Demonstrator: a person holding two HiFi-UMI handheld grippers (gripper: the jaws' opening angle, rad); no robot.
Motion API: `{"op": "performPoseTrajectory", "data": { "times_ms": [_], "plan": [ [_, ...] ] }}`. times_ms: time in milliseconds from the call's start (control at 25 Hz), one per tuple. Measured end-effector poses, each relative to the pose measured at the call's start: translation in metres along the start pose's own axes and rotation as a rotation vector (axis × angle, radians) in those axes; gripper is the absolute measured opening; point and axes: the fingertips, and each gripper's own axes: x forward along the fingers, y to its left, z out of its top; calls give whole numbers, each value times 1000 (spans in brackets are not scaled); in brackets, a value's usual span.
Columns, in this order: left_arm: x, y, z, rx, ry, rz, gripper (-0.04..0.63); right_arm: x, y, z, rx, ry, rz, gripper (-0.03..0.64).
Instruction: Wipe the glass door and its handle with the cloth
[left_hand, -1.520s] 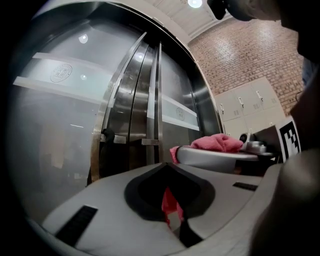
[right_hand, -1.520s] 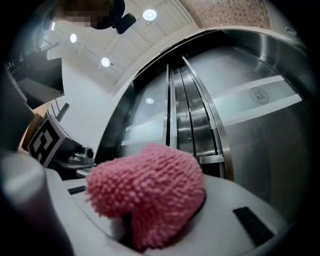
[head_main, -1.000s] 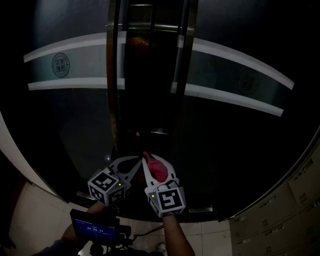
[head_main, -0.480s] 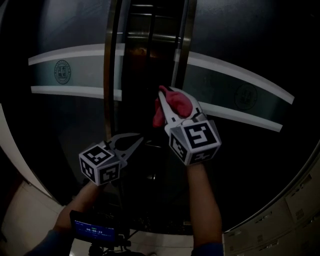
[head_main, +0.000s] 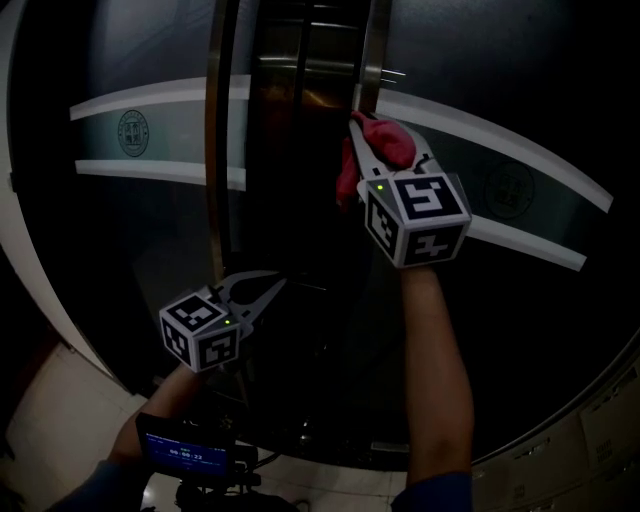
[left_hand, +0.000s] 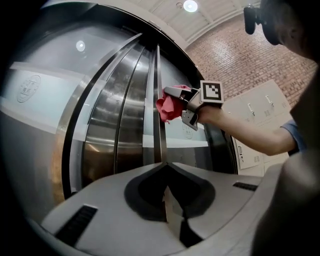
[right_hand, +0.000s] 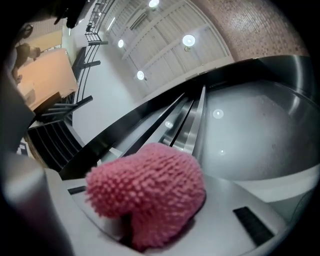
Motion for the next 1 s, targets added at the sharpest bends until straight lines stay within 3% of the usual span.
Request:
{"op": "performPoseTrajectory", "data": {
  "times_ms": [320, 600, 840, 1000],
  "plan": [
    [12, -7, -22, -40, 13, 26, 5, -52, 68, -96, 55, 71, 64, 55],
    [20, -9, -36, -51, 30, 54, 5, -89, 118, -185, 195, 203, 102, 55],
    [18, -2, -48, -64, 50, 94, 5, -86, 124, -184, 221, 194, 133, 55],
    [5, 8, -51, -57, 59, 135, 5, -72, 147, -160, 264, 84, 203, 55]
  ]
}}
